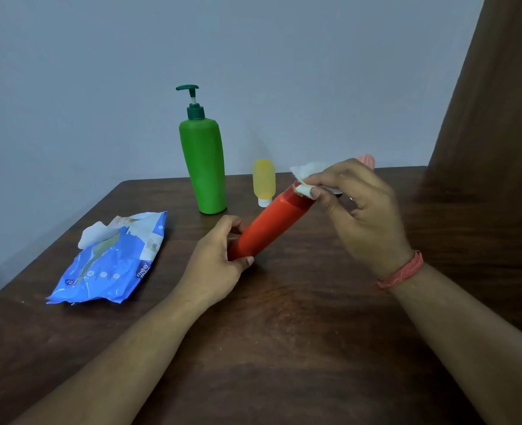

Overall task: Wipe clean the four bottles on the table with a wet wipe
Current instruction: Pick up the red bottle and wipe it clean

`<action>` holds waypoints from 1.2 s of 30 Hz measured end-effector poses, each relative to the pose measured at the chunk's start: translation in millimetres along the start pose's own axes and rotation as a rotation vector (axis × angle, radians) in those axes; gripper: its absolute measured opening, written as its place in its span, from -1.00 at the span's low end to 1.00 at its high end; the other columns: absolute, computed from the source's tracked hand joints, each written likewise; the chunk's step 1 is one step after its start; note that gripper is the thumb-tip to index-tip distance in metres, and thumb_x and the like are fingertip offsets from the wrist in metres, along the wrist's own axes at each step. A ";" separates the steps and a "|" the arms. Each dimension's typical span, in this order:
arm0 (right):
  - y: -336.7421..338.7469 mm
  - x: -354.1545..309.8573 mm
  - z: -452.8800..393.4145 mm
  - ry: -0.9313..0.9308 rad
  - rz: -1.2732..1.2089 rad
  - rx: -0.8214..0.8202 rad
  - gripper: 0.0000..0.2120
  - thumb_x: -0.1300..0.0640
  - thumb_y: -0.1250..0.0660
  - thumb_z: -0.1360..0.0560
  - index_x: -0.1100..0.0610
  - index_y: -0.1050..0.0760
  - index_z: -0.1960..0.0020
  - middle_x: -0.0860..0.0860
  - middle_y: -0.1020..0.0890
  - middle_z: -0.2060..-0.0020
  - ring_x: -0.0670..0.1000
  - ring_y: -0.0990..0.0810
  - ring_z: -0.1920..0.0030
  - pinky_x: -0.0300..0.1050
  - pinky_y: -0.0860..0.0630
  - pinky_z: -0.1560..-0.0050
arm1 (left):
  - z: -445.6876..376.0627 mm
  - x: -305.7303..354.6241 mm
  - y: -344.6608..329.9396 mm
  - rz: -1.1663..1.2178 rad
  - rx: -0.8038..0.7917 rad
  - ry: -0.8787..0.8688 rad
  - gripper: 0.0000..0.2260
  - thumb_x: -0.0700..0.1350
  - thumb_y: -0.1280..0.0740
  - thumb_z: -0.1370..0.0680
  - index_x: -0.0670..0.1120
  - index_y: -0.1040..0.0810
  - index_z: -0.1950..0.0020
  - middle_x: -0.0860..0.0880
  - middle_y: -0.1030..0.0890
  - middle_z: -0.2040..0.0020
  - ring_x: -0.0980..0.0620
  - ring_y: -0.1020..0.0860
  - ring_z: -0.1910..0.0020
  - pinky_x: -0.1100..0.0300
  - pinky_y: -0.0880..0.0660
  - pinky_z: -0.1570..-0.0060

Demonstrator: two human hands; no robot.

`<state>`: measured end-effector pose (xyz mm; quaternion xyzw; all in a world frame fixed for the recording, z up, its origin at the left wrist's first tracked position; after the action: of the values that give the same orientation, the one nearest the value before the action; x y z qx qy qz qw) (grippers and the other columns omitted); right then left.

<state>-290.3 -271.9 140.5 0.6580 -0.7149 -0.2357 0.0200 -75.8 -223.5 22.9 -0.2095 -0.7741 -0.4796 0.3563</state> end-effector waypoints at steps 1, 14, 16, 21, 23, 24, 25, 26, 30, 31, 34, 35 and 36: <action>-0.4 -0.8 -0.1 0.008 0.002 -0.004 -0.85 0.26 -0.37 -0.56 0.21 -0.64 -0.11 0.02 -0.59 0.03 -0.04 -0.55 -0.03 -0.21 -0.48 -0.07 | 0.4 0.4 0.2 -0.010 -0.001 -0.001 -0.52 -0.20 -0.53 -0.48 0.29 -0.36 -0.06 0.12 -0.58 -0.16 0.08 -0.56 -0.17 0.25 -0.42 -0.01; -3.1 21.8 -2.6 -0.148 -0.097 -0.098 -0.82 0.30 -0.33 -0.58 0.14 -0.64 -0.12 0.06 -0.59 0.05 -0.10 -0.53 -0.03 -0.39 -0.40 -0.07 | 1.5 10.2 -3.1 -0.062 -0.043 -0.042 -0.50 -0.22 -0.51 -0.49 0.33 -0.36 -0.04 0.26 -0.52 -0.05 0.28 -0.51 -0.06 0.40 -0.33 0.09; -3.1 12.7 -4.0 -0.080 -0.083 -0.100 -0.82 0.31 -0.33 -0.58 0.15 -0.64 -0.12 0.07 -0.59 0.04 -0.10 -0.53 -0.04 -0.40 -0.39 -0.07 | 1.6 11.6 -4.0 -0.074 -0.050 -0.053 -0.50 -0.22 -0.51 -0.49 0.32 -0.35 -0.06 0.24 -0.51 -0.06 0.26 -0.50 -0.06 0.39 -0.33 0.08; -5.4 46.3 2.1 -0.299 -0.209 -0.117 -0.78 0.36 -0.30 -0.58 0.09 -0.61 -0.06 0.12 -0.61 0.03 0.01 -0.57 -0.05 -0.30 -0.44 -0.15 | 0.9 13.6 -4.6 -0.082 -0.043 -0.074 -0.53 -0.21 -0.49 -0.51 0.31 -0.36 -0.04 0.27 -0.52 -0.04 0.36 -0.49 -0.05 0.42 -0.32 0.08; -10.2 63.9 8.7 -0.435 -0.289 -0.151 -0.79 0.34 -0.29 -0.59 0.10 -0.62 -0.06 0.11 -0.62 -0.01 0.06 -0.59 -0.09 -0.10 -0.53 -0.15 | 0.7 13.2 -4.7 -0.066 -0.042 -0.073 -0.51 -0.21 -0.50 -0.51 0.34 -0.35 -0.03 0.26 -0.53 -0.02 0.43 -0.50 -0.03 0.43 -0.32 0.11; -11.2 68.2 10.8 -0.469 -0.310 -0.149 -0.79 0.33 -0.29 -0.59 0.09 -0.62 -0.06 0.10 -0.63 -0.02 0.06 -0.59 -0.10 -0.06 -0.54 -0.18 | 0.6 12.5 -4.5 -0.058 -0.040 -0.070 -0.50 -0.21 -0.50 -0.51 0.35 -0.35 -0.03 0.26 -0.54 -0.02 0.48 -0.48 -0.03 0.43 -0.32 0.12; -11.3 69.3 11.5 -0.483 -0.331 -0.131 -0.79 0.33 -0.29 -0.59 0.07 -0.62 -0.05 0.09 -0.64 -0.03 0.05 -0.60 -0.10 -0.06 -0.54 -0.18 | 0.4 11.5 -4.1 -0.049 -0.037 -0.065 -0.50 -0.21 -0.50 -0.50 0.35 -0.35 -0.02 0.26 -0.54 -0.01 0.52 -0.46 -0.03 0.43 -0.32 0.13; -10.8 66.8 11.0 -0.476 -0.350 -0.102 -0.79 0.33 -0.30 -0.58 0.06 -0.62 -0.05 0.09 -0.64 -0.02 0.03 -0.60 -0.10 -0.09 -0.54 -0.16 | 0.4 10.0 -3.7 -0.039 -0.032 -0.058 -0.50 -0.21 -0.50 -0.50 0.35 -0.35 -0.02 0.26 -0.54 -0.01 0.53 -0.45 -0.02 0.43 -0.33 0.14; 0.1 42.2 7.8 -0.316 -0.256 0.073 -0.82 0.33 -0.32 -0.58 0.13 -0.61 -0.08 0.07 -0.62 0.04 -0.09 -0.58 -0.02 -0.28 -0.49 -0.06 | 1.8 5.4 -5.4 0.023 -0.034 -0.045 -0.51 -0.18 -0.52 -0.48 0.35 -0.36 -0.06 0.25 -0.56 -0.05 0.44 -0.50 -0.04 0.37 -0.37 0.11; 3.7 38.2 8.6 -0.293 -0.239 0.123 -0.83 0.31 -0.32 -0.58 0.13 -0.61 -0.09 0.04 -0.61 0.05 -0.12 -0.56 -0.02 -0.24 -0.50 -0.06 | 2.1 5.3 -6.9 0.054 -0.040 -0.045 -0.51 -0.17 -0.53 -0.48 0.35 -0.37 -0.06 0.22 -0.57 -0.06 0.37 -0.54 -0.05 0.34 -0.39 0.08; 15.2 33.9 11.6 -0.265 -0.190 0.257 -0.86 0.28 -0.33 -0.58 0.13 -0.60 -0.09 -0.16 -0.57 0.06 -0.20 -0.54 -0.05 0.15 -0.47 -0.27 | 2.8 6.3 -14.6 0.234 -0.065 -0.028 -0.56 -0.14 -0.53 -0.44 0.28 -0.44 -0.10 0.17 -0.60 -0.11 0.14 -0.60 -0.12 0.12 -0.52 -0.13; 17.1 34.4 12.2 -0.262 -0.190 0.280 -0.87 0.29 -0.34 -0.57 0.13 -0.59 -0.08 -0.18 -0.56 0.06 -0.19 -0.54 -0.05 0.24 -0.43 -0.29 | 3.5 6.9 -18.2 0.334 -0.079 -0.016 -0.58 -0.13 -0.52 -0.42 0.25 -0.47 -0.12 0.17 -0.61 -0.12 0.08 -0.61 -0.15 0.05 -0.53 -0.20; 15.8 34.6 12.4 -0.263 -0.198 0.275 -0.87 0.29 -0.34 -0.57 0.12 -0.58 -0.07 -0.15 -0.57 0.06 -0.17 -0.55 -0.04 0.24 -0.44 -0.26 | 4.8 7.2 -22.6 0.434 -0.100 0.001 -0.59 -0.12 -0.52 -0.41 0.23 -0.50 -0.13 0.16 -0.62 -0.13 0.05 -0.62 -0.17 0.01 -0.54 -0.23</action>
<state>-313.8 -300.5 125.5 0.6851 -0.6688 -0.2204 -0.1867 -97.2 -229.5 13.5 -0.3885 -0.6858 -0.4297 0.4406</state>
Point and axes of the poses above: each hand's wrist, its own z-axis away from the middle knuckle, its own y-axis out of the back of the hand, x = y × z, the point moved 10 cm from there along -z, towards the middle knuckle
